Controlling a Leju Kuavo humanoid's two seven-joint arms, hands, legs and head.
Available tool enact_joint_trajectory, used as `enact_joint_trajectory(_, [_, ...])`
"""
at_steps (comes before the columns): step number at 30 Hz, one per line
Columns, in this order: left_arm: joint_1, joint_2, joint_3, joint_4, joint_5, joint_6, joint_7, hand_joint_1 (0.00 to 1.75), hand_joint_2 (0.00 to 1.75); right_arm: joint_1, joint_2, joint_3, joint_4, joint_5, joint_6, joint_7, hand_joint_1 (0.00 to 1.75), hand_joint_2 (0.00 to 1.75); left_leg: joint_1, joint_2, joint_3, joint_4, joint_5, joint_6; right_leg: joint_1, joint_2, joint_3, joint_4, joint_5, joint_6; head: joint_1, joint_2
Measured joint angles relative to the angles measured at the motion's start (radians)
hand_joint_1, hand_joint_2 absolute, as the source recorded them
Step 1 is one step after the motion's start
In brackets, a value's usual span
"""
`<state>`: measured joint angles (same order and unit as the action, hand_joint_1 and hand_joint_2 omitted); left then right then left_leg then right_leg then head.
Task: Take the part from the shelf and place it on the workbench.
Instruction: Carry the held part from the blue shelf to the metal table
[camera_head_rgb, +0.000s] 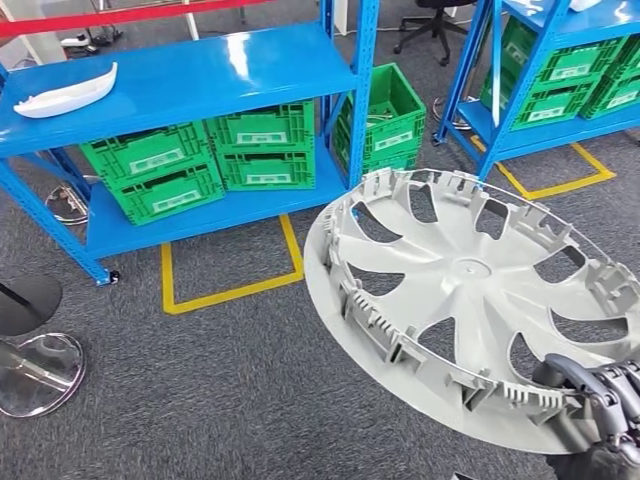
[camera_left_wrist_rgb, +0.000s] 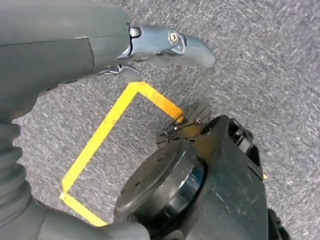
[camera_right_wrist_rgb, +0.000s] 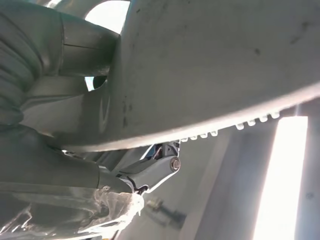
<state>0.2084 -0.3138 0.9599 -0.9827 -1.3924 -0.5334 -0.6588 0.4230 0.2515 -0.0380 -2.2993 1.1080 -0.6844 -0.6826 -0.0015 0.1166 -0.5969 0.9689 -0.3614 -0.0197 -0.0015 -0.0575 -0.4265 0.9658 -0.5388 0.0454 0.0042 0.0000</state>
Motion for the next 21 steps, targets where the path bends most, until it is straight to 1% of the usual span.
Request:
enact_joint_trajectory(1, [-0.001, 0.002, 0.0, 0.002, -0.001, 0.0, 0.0, 0.0, 1.75, 0.002, 0.001, -0.002, -0.001, 0.0, 0.0, 0.0, 1.75, 1.75, 0.003, -0.006, -0.003, 0.004, -0.005, -0.006, 0.0, 0.009, -0.013, 0.006, 0.008, -0.01, 0.001, 0.0])
enact_joint_trajectory(2, [-0.002, 0.004, 0.0, 0.004, -0.001, 0.0, 0.0, 0.0, 1.75, 0.002, 0.002, -0.004, -0.002, 0.0, 0.0, 0.0, 1.75, 1.75, 0.006, -0.023, -0.007, 0.017, -0.028, -0.012, 0.0, 0.018, -0.025, 0.009, 0.017, -0.021, 0.001, 0.0])
enact_joint_trajectory(3, [-0.001, 0.005, 0.0, 0.006, -0.002, 0.0, 0.0, 0.0, 1.75, 0.002, 0.004, -0.006, -0.003, 0.0, 0.0, 0.0, 1.75, 1.75, 0.007, -0.048, -0.016, 0.049, -0.072, -0.017, 0.0, 0.028, -0.039, 0.009, 0.029, -0.03, 0.0, 0.0])
enact_joint_trajectory(4, [0.0, 0.006, 0.0, 0.008, -0.002, 0.001, 0.0, 0.0, 1.75, 0.002, 0.005, -0.008, -0.003, 0.001, 0.0, 0.0, 1.75, 1.75, 0.008, -0.078, -0.027, 0.101, -0.13, -0.02, 0.0, 0.039, -0.054, 0.01, 0.043, -0.038, -0.001, 0.0])
enact_joint_trajectory(5, [0.001, 0.007, 0.0, 0.011, -0.003, 0.002, 0.0, 0.0, 1.75, 0.002, 0.007, -0.01, -0.004, 0.001, 0.0, 0.0, 1.75, 1.75, 0.007, -0.097, -0.04, 0.166, -0.183, -0.02, 0.002, 0.051, -0.069, 0.011, 0.058, -0.042, -0.002, 0.0])
enact_joint_trajectory(6, [0.0, 0.007, 0.0, 0.015, -0.004, 0.004, -0.001, 0.0, 1.75, 0.002, 0.008, -0.013, -0.004, 0.002, 0.0, 0.0, 1.75, 1.75, 0.005, -0.106, -0.051, 0.23, -0.218, -0.018, 0.006, 0.065, -0.086, 0.013, 0.073, -0.046, -0.003, 0.0])
enact_joint_trajectory(7, [-0.001, 0.009, 0.0, 0.019, -0.006, 0.006, -0.002, 0.0, 1.75, 0.003, 0.009, -0.015, -0.004, 0.003, 0.0, 0.0, 1.75, 1.75, 0.002, -0.11, -0.054, 0.274, -0.225, -0.013, 0.01, 0.078, -0.103, 0.015, 0.088, -0.048, -0.004, 0.0])
enact_joint_trajectory(8, [-0.004, 0.01, 0.0, 0.023, -0.009, 0.009, -0.003, 0.0, 1.75, 0.004, 0.01, -0.017, -0.005, 0.004, 0.0, 0.0, 1.75, 1.75, -0.002, -0.112, -0.043, 0.288, -0.209, -0.004, 0.015, 0.091, -0.121, 0.017, 0.102, -0.05, -0.004, 0.0])
enact_joint_trajectory(9, [-0.007, 0.013, 0.0, 0.029, -0.012, 0.012, -0.004, 0.0, 1.75, 0.007, 0.011, -0.019, -0.006, 0.005, 0.0, 0.0, 1.75, 1.75, -0.007, -0.117, -0.018, 0.267, -0.178, 0.007, 0.02, 0.104, -0.14, 0.019, 0.116, -0.051, -0.004, 0.0])
enact_joint_trajectory(10, [-0.011, 0.016, -0.001, 0.034, -0.014, 0.015, -0.005, 0.0, 1.75, 0.009, 0.014, -0.021, -0.009, 0.007, 0.0, 0.0, 1.75, 1.75, -0.013, -0.13, 0.023, 0.215, -0.148, 0.023, 0.024, 0.117, -0.157, 0.02, 0.13, -0.053, -0.003, 0.0])
enact_joint_trajectory(11, [-0.014, 0.021, -0.002, 0.04, -0.016, 0.02, -0.006, 0.0, 1.75, 0.012, 0.016, -0.023, -0.012, 0.009, 0.0, 0.0, 1.75, 1.75, -0.021, -0.151, 0.074, 0.143, -0.134, 0.039, 0.028, 0.129, -0.172, 0.022, 0.143, -0.054, -0.003, 0.0])
enact_joint_trajectory(12, [-0.018, 0.025, -0.003, 0.048, -0.016, 0.027, -0.006, 0.0, 1.75, 0.014, 0.019, -0.025, -0.016, 0.011, 0.0, 0.0, 1.75, 1.75, -0.025, -0.17, 0.122, 0.068, -0.133, 0.05, 0.032, 0.14, -0.183, 0.022, 0.156, -0.054, -0.003, 0.0])
enact_joint_trajectory(13, [-0.022, 0.029, -0.004, 0.055, -0.017, 0.033, -0.006, 0.0, 1.75, 0.015, 0.022, -0.027, -0.019, 0.013, 0.0, 0.0, 1.75, 1.75, -0.029, -0.185, 0.155, 0.011, -0.139, 0.056, 0.033, 0.149, -0.193, 0.023, 0.169, -0.053, -0.003, 0.0])
enact_joint_trajectory(14, [-0.026, 0.033, -0.005, 0.063, -0.017, 0.039, -0.006, 0.0, 1.75, 0.015, 0.025, -0.029, -0.022, 0.014, 0.0, 0.0, 1.75, 1.75, -0.031, -0.189, 0.171, -0.023, -0.146, 0.056, 0.033, 0.158, -0.202, 0.022, 0.182, -0.049, -0.003, 0.0])
enact_joint_trajectory(15, [-0.031, 0.035, -0.005, 0.072, -0.018, 0.045, -0.006, 0.0, 1.75, 0.016, 0.027, -0.031, -0.025, 0.014, 0.0, 0.0, 1.75, 1.75, -0.031, -0.181, 0.169, -0.038, -0.144, 0.053, 0.032, 0.169, -0.21, 0.019, 0.197, -0.045, -0.004, 0.0])
enact_joint_trajectory(16, [-0.035, 0.037, -0.006, 0.08, -0.019, 0.049, -0.006, 0.0, 1.75, 0.018, 0.028, -0.033, -0.028, 0.013, 0.0, 0.0, 1.75, 1.75, -0.03, -0.168, 0.159, -0.041, -0.134, 0.052, 0.031, 0.172, -0.219, 0.019, 0.202, -0.041, -0.005, 0.0])
enact_joint_trajectory(17, [-0.038, 0.039, -0.007, 0.088, -0.02, 0.052, -0.006, 0.0, 1.75, 0.02, 0.029, -0.035, -0.03, 0.012, 0.0, 0.0, 1.75, 1.75, -0.027, -0.156, 0.148, -0.043, -0.122, 0.053, 0.031, 0.162, -0.228, 0.027, 0.188, -0.036, -0.006, 0.0])
enact_joint_trajectory(18, [-0.039, 0.041, -0.008, 0.095, -0.021, 0.054, -0.006, 0.0, 1.75, 0.021, 0.031, -0.037, -0.032, 0.011, 0.0, 0.0, 1.75, 1.75, -0.024, -0.142, 0.137, -0.045, -0.11, 0.055, 0.03, 0.142, -0.241, 0.051, 0.154, -0.029, -0.004, 0.0])
enact_joint_trajectory(19, [-0.04, 0.042, -0.009, 0.103, -0.022, 0.056, -0.006, 0.0, 1.75, 0.022, 0.032, -0.039, -0.034, 0.011, 0.0, 0.0, 1.75, 1.75, -0.02, -0.128, 0.125, -0.046, -0.098, 0.056, 0.026, 0.113, -0.255, 0.095, 0.1, -0.022, -0.003, 0.0])
enact_joint_trajectory(20, [-0.04, 0.044, -0.01, 0.109, -0.023, 0.058, -0.006, 0.0, 1.75, 0.021, 0.033, -0.041, -0.034, 0.01, 0.0, 0.0, 1.75, 1.75, -0.019, -0.115, 0.112, -0.046, -0.087, 0.056, 0.02, 0.088, -0.269, 0.157, 0.041, -0.013, 0.0, 0.0])
enact_joint_trajectory(21, [-0.04, 0.045, -0.012, 0.116, -0.023, 0.06, -0.006, 0.0, 1.75, 0.02, 0.033, -0.043, -0.034, 0.01, 0.0, 0.0, 1.75, 1.75, -0.017, -0.099, 0.099, -0.045, -0.076, 0.054, 0.012, 0.073, -0.28, 0.225, -0.001, -0.004, 0.001, 0.0])
